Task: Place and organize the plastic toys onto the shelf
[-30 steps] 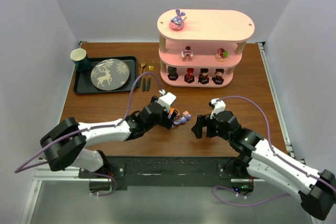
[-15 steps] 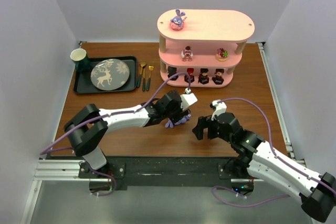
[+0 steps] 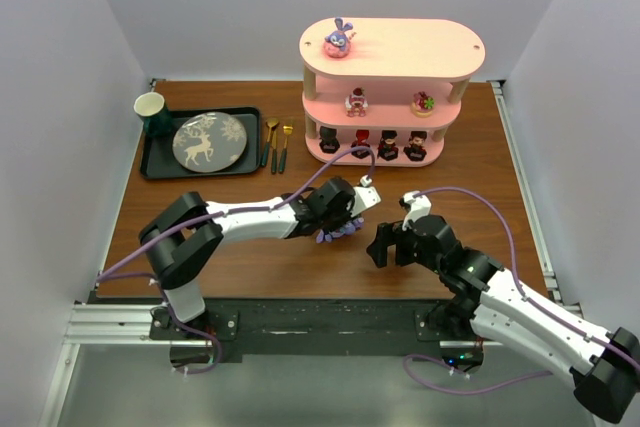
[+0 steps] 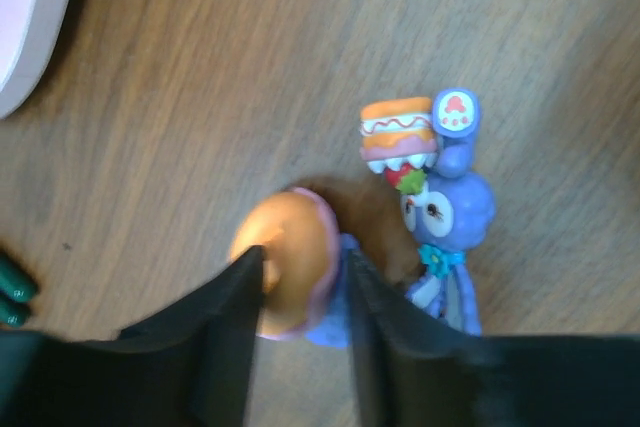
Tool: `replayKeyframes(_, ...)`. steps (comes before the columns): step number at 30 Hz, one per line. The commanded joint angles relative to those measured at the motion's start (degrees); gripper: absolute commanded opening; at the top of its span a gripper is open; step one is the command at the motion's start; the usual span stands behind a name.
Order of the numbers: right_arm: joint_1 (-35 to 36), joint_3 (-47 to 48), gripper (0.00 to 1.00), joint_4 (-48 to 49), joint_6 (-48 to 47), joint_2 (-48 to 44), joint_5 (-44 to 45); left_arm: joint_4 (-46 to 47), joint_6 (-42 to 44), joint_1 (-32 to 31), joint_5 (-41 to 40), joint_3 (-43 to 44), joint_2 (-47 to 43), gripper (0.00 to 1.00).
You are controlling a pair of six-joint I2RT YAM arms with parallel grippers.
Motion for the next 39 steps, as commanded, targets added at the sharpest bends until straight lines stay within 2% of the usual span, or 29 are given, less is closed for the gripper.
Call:
replayKeyframes(1,0.22,-0.54,0.94,1.51,0.42,0.06,-0.40,-0.67,0.01,-0.02,-1.85,2.04,0.17,0.29)
replayKeyframes(5,0.22,-0.54,0.94,1.96,0.42,0.23,-1.01,-0.15,-1.48,-0.02,-2.55,1.52,-2.02,0.13)
replayKeyframes(10,0.22,-0.54,0.94,2.48,0.25,0.50,-1.89,0.21,-5.78,0.51,-5.19,0.46,-5.10,0.00)
replayKeyframes(13,0.22,-0.54,0.94,3.27,-0.63,0.49,-3.99,0.21,-10.86,2.52,-4.76,-0.42,-7.82,0.00)
replayKeyframes(16,0.22,-1.15,0.93,5.64,-2.47,0.32,-5.67,1.25,-19.29,7.16,-0.02,-2.44,-12.91,0.00)
replayKeyframes(17,0.31,-1.24,0.93,6.43,-3.00,0.32,-8.19,1.87,-21.50,8.75,4.95,-3.31,-14.49,0.00)
replayKeyframes(21,0.31,-1.68,0.93,12.39,-7.03,0.14,-13.66,4.77,-31.09,15.61,15.62,-9.02,-23.27,0.00)
replayKeyframes(26,0.48,-1.68,0.94,19.87,-12.66,0.58,-17.44,3.90,-41.55,23.44,31.52,-11.49,-26.99,0.00)
replayKeyframes(31,0.66,-2.29,0.95,30.94,-20.66,3.83,-21.75,7.84,-51.29,28.89,45.75,-15.88,-29.01,0.00)
replayKeyframes(36,1.01,0.59,0.96,37.63,-27.08,7.87,-24.04,16.01,-61.76,30.83,51.75,-20.53,-31.02,0.00)
replayKeyframes(39,1.10,2.79,0.96,40.18,-29.44,11.39,-27.20,24.70,-72.12,31.62,54.48,-24.92,-32.69,0.00)
